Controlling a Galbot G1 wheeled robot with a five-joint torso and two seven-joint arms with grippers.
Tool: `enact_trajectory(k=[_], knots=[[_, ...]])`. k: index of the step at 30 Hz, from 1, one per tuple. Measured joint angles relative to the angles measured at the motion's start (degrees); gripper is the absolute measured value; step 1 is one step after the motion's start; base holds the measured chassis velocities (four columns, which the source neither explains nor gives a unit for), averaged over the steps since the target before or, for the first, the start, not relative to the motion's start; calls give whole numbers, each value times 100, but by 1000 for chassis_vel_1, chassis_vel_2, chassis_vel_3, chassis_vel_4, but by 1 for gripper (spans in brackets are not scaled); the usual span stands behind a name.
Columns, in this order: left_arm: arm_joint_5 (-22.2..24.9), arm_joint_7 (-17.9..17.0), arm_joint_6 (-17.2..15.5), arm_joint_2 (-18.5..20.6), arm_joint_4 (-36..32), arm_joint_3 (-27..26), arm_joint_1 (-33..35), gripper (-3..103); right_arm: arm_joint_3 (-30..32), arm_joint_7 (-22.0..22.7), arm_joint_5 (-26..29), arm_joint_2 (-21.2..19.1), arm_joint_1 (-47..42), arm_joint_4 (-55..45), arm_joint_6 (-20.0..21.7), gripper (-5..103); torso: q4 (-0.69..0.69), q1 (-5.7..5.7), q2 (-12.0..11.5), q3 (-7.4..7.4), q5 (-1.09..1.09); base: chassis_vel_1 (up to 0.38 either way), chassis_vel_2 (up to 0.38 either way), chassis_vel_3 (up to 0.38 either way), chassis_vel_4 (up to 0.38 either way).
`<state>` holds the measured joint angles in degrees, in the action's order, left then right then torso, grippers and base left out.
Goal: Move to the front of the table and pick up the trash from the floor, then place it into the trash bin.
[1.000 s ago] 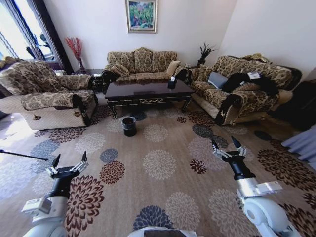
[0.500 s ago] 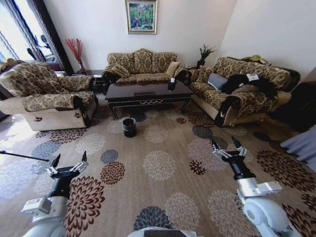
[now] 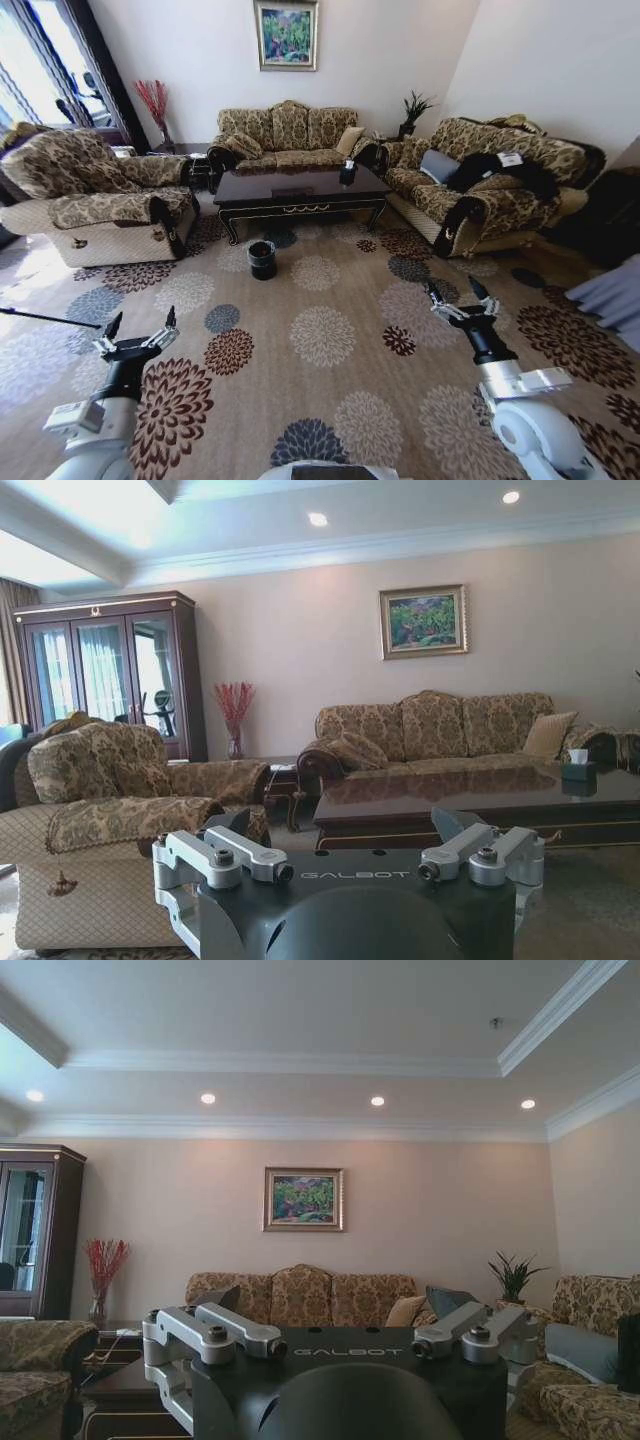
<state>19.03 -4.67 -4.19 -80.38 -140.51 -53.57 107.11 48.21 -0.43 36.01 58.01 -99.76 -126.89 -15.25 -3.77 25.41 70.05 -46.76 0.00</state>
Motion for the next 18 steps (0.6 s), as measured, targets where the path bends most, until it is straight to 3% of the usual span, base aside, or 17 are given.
enact_trajectory(k=[18], knots=[[0, 0, 0, 0, 0, 0, 0, 100, 0, 0, 0, 0, 0, 0, 0, 100, 0, -14, -29, 14, 0, 0, 0, 0, 0]])
